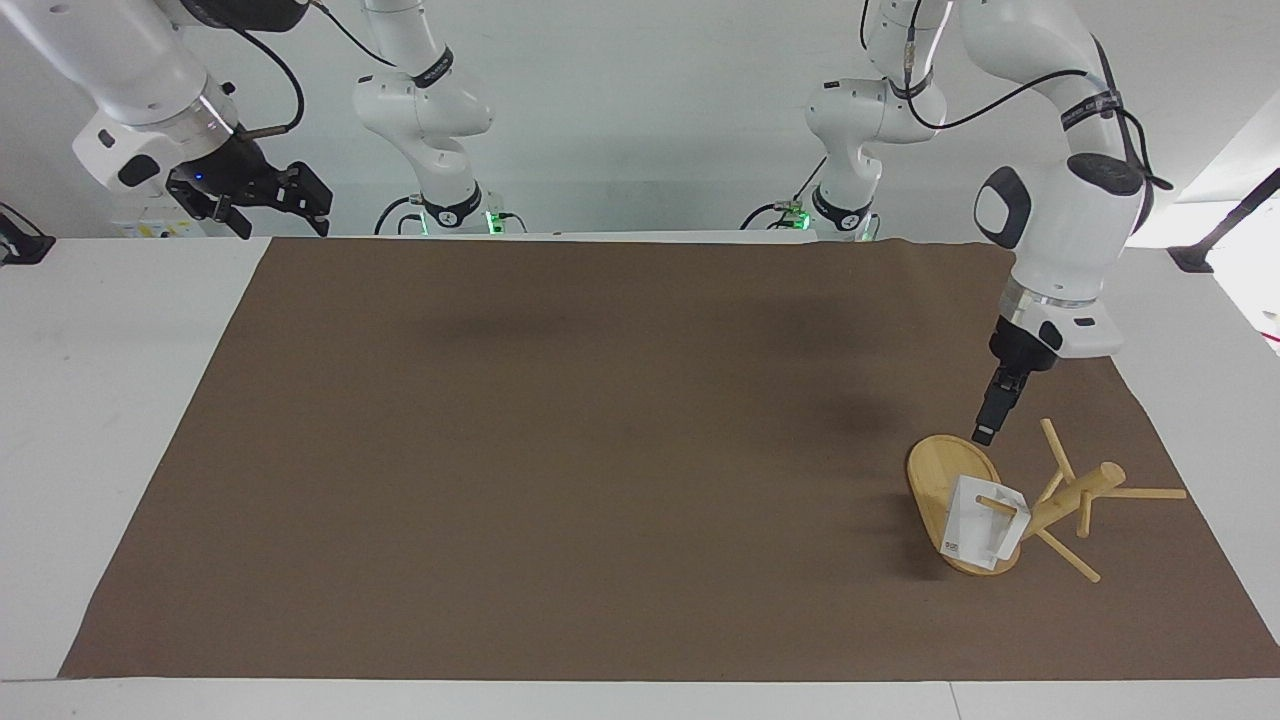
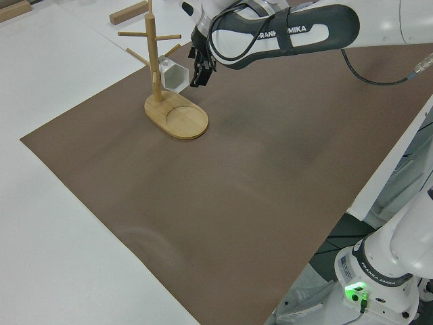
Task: Hang cup on rack
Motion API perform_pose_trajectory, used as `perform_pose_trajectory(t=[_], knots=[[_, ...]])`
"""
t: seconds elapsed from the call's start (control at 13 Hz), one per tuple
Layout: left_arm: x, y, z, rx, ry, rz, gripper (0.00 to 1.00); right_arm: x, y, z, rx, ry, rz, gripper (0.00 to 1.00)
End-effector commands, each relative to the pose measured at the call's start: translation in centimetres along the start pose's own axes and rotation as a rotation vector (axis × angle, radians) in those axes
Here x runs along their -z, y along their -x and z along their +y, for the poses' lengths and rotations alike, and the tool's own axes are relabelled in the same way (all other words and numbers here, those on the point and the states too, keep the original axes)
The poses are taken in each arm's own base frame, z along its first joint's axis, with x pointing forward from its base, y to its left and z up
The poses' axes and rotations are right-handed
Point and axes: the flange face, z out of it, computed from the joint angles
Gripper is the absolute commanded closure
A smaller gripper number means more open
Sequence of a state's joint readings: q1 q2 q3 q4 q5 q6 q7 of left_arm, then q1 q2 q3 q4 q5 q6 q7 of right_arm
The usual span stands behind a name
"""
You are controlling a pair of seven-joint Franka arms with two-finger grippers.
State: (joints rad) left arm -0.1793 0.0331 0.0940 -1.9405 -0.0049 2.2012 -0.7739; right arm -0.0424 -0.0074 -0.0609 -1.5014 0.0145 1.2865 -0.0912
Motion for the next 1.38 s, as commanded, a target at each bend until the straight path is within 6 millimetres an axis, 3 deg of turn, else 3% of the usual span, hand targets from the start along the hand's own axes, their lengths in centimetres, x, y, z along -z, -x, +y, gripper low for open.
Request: perform_pose_trajectory(t=[0.0,0.23,0.38,0.54,0.69,1.0,1.15,1.31], knots=[[4.5,-0.5,-3.5,-0.144,-0.064,-0.076,0.00,-0.4,0.6,-0.5,0.003,0.010,-0.002,0.00],[10.2,0.0,-6.6,-0.337,-0.114,-0.178,0.00,-0.4,0.6,-0.2,-0.001,0.009,-0.002,0.00],[13.9,-0.3,-6.6,-0.525,-0.132,-0.240,0.00,-0.4,0.6,-0.2,-0.001,0.009,-0.002,0.00],[15.7,-1.0,-6.3,-0.674,-0.146,-0.277,0.00,-0.3,0.6,-0.4,0.002,0.010,-0.001,0.00],[15.9,-1.5,-6.0,-0.760,-0.175,-0.294,0.00,-0.3,0.6,-0.3,0.000,0.010,-0.001,0.00],[15.5,-2.4,-3.0,-0.784,-0.167,-0.295,0.00,-0.3,0.6,-0.3,0.000,0.010,-0.001,0.00],[15.5,-1.3,-1.4,-0.814,-0.164,-0.272,0.00,-0.4,0.6,-0.3,0.000,0.010,-0.002,0.00],[15.5,-1.3,-1.5,-0.812,-0.167,-0.274,0.00,-0.4,0.6,-0.3,0.000,0.010,-0.002,0.00]])
